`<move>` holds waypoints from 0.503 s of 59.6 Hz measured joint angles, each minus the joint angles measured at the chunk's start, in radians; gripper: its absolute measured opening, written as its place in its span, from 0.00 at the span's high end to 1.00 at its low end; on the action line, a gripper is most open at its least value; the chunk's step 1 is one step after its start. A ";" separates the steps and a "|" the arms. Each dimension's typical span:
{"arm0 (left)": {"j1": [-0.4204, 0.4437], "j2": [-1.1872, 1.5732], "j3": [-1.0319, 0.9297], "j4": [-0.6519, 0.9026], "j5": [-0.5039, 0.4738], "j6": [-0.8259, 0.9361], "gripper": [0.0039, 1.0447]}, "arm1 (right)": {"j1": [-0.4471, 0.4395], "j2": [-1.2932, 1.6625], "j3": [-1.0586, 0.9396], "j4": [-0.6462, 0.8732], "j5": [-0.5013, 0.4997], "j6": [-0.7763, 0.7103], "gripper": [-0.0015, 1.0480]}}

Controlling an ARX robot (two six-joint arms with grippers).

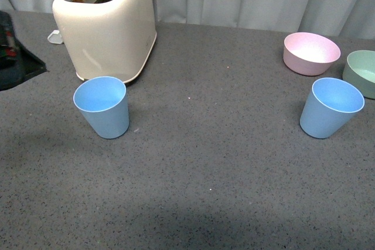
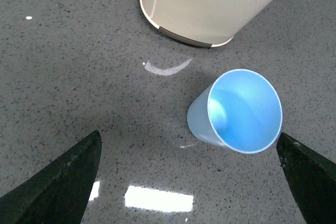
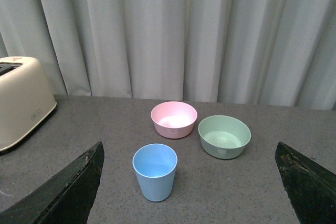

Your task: Stack blue cups with both arms

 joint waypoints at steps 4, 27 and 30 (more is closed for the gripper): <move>-0.010 0.068 0.063 -0.032 -0.004 -0.002 0.06 | 0.000 0.000 0.000 0.000 0.000 0.000 0.09; -0.062 0.332 0.296 -0.225 0.018 -0.057 0.06 | 0.000 0.000 0.000 0.000 0.000 0.000 0.09; -0.066 0.352 0.315 -0.241 0.018 -0.060 0.06 | 0.000 0.000 0.000 0.000 0.000 0.000 0.09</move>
